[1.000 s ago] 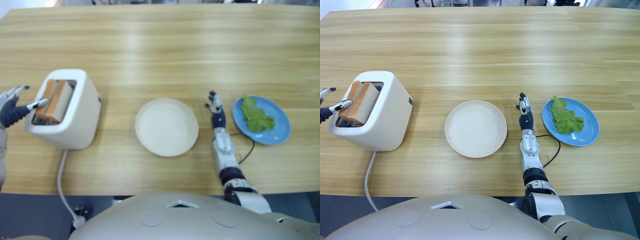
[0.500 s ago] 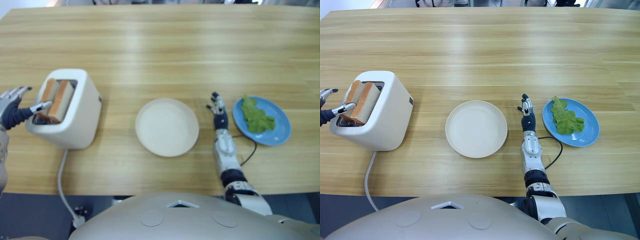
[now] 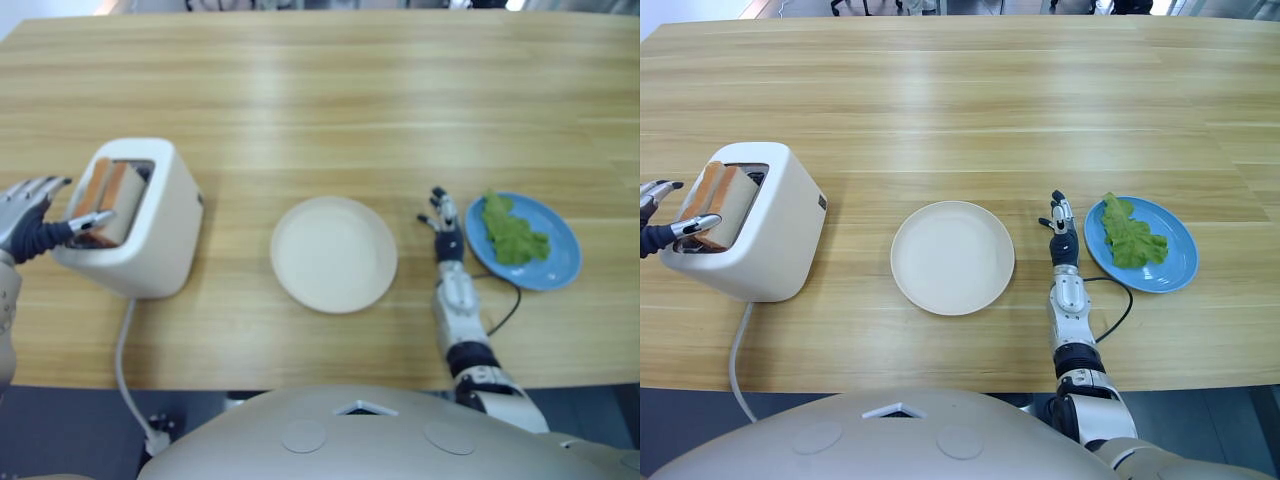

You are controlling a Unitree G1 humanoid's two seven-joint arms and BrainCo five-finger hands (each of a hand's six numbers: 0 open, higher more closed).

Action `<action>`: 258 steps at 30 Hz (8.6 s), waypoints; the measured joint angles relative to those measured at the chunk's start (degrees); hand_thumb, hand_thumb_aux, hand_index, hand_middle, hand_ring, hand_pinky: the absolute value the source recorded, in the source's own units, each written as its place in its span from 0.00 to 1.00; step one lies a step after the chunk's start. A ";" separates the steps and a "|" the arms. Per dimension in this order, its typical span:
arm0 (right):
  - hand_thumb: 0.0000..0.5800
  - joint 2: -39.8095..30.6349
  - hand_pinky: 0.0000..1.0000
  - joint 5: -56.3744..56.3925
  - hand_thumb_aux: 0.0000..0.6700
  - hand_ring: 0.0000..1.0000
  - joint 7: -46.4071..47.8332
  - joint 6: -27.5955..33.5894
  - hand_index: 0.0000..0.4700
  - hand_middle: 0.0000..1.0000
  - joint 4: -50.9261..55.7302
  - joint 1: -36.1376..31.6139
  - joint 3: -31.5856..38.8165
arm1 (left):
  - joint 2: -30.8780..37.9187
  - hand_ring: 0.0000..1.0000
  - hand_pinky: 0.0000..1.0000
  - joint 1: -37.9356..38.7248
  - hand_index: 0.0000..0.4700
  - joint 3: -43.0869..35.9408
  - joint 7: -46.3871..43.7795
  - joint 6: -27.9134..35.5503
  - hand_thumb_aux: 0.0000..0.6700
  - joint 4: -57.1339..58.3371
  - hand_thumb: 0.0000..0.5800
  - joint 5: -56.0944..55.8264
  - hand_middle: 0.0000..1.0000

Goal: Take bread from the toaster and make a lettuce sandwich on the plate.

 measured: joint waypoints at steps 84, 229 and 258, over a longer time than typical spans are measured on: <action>0.00 -0.67 0.00 0.01 0.00 0.00 -0.92 2.19 0.00 0.00 -3.09 3.56 -1.69 | -0.81 0.00 0.00 -3.20 0.00 0.34 6.32 -7.77 0.00 1.31 0.00 10.44 0.00; 0.00 -7.97 0.00 -12.22 0.00 0.00 1.45 14.26 0.00 0.00 -54.84 21.40 0.88 | -20.05 0.00 0.00 -35.15 0.00 -37.08 -3.95 -12.43 0.00 -7.90 0.00 -1.64 0.00; 0.00 -40.94 0.00 -46.26 0.00 0.00 -21.07 12.55 0.00 0.00 3.72 2.77 13.72 | -31.29 0.00 0.00 -18.25 0.00 -38.71 5.81 -12.57 0.00 9.21 0.00 -12.67 0.00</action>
